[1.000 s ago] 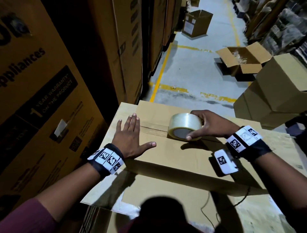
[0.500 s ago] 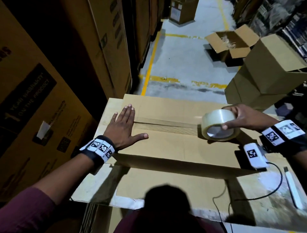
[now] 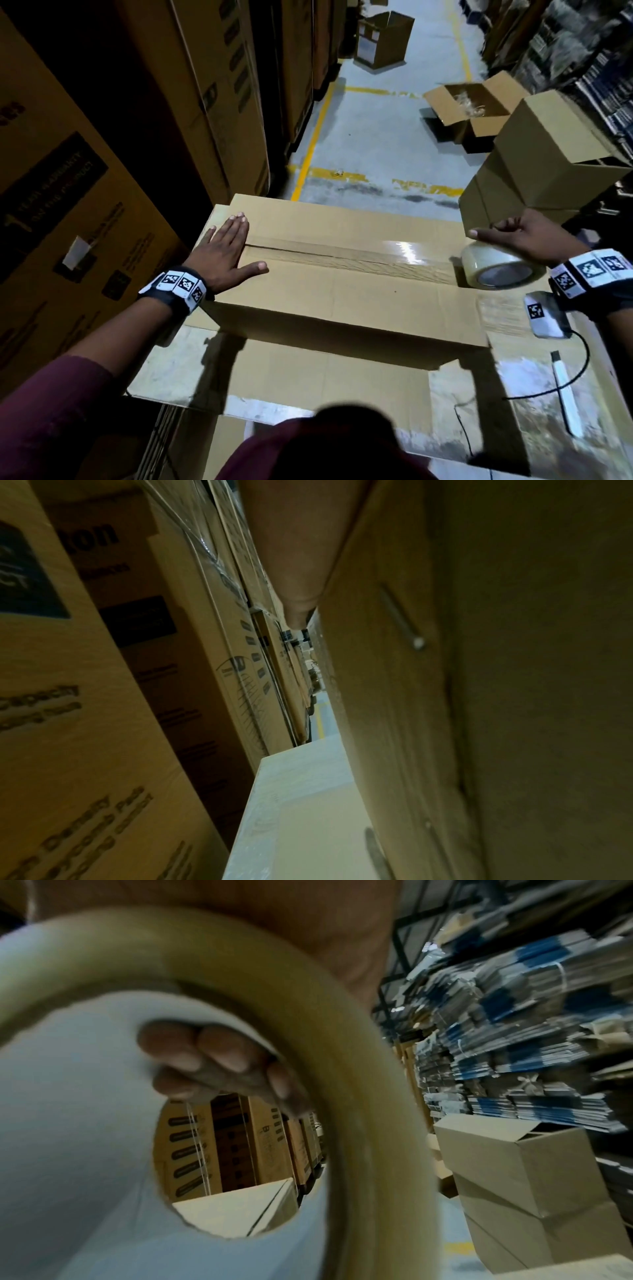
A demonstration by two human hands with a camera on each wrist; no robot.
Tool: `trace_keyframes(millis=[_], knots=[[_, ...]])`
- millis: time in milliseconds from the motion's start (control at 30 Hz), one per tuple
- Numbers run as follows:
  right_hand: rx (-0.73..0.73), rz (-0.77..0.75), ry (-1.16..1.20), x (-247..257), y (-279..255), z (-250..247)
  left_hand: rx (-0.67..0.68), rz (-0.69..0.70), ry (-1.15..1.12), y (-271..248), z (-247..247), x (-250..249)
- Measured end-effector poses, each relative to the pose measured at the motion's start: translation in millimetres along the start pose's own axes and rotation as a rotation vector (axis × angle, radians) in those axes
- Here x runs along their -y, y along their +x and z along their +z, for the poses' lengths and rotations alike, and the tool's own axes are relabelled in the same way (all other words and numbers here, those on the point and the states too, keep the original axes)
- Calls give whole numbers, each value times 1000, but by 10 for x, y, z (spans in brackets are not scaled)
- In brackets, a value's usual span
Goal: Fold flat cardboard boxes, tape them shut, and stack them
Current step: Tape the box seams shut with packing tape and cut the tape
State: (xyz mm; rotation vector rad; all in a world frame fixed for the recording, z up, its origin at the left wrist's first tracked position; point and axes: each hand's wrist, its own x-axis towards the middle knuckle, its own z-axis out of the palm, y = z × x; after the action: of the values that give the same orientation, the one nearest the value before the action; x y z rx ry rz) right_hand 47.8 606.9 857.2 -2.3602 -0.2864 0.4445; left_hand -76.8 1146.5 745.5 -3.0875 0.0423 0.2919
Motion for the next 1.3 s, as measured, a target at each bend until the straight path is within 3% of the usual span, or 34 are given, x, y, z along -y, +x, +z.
trace_keyframes(millis=[233, 533, 900, 1300], knots=[[-38, 1, -405, -98, 25, 59, -5, -20, -2, -14, 22, -4], [-74, -7, -473, -267, 168, 134, -19, -37, 3, -26, 20, -35], [-82, 109, -465, -639, 277, 446, -25, -62, 20, -46, 17, -67], [-31, 47, -469, -837, 359, 361, -39, -49, 2, -7, 35, -72]])
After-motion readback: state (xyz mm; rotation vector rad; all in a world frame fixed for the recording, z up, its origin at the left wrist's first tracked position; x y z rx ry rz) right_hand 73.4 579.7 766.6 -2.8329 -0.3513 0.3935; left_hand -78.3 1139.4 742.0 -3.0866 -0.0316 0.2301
